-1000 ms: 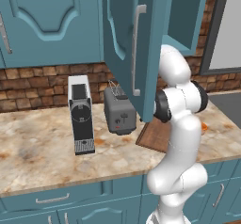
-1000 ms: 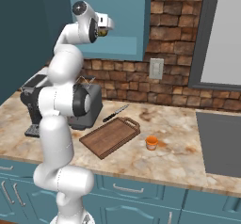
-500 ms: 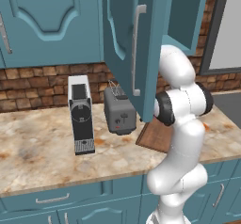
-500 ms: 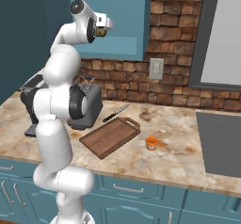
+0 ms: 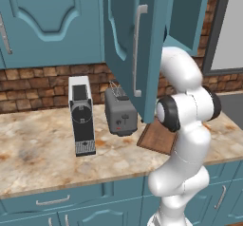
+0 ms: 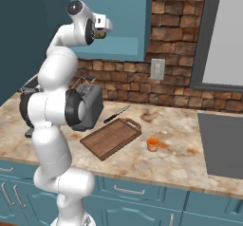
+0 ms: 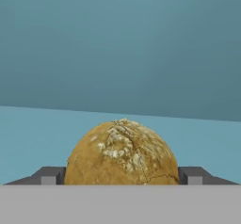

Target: Pick the bread, place it on the cutting board, pick the jam, place it on the counter, and close the cabinet.

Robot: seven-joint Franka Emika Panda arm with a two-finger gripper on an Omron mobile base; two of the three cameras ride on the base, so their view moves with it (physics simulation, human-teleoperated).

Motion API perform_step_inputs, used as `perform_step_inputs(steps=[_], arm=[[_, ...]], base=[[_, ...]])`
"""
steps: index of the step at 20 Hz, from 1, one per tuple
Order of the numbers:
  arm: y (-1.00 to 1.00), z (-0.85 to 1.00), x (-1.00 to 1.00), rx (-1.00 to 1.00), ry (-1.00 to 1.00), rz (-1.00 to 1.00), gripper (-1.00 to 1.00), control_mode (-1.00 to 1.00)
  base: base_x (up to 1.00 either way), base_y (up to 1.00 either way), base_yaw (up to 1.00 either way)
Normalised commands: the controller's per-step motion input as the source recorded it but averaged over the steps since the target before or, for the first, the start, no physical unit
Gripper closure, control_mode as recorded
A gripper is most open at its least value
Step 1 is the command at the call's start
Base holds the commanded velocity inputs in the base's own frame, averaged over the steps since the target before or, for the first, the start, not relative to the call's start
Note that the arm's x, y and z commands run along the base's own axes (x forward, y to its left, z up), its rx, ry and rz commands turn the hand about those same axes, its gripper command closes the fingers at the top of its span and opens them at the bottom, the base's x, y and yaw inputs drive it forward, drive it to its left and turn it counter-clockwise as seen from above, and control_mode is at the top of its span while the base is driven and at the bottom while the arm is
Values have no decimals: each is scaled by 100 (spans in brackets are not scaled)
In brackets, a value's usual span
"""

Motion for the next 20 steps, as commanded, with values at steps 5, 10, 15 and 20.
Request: perform_step_inputs(steps=[5, 10, 15, 20], arm=[[-5, 0, -28, 0, 0, 0, 100, -100], [-6, 0, -31, 0, 0, 0, 100, -100], [-7, 0, -32, 0, 0, 0, 100, -100], [-11, 0, -36, 0, 0, 0, 100, -100]], base=[[0, 0, 0], [0, 0, 0], [0, 0, 0], [0, 0, 0]])
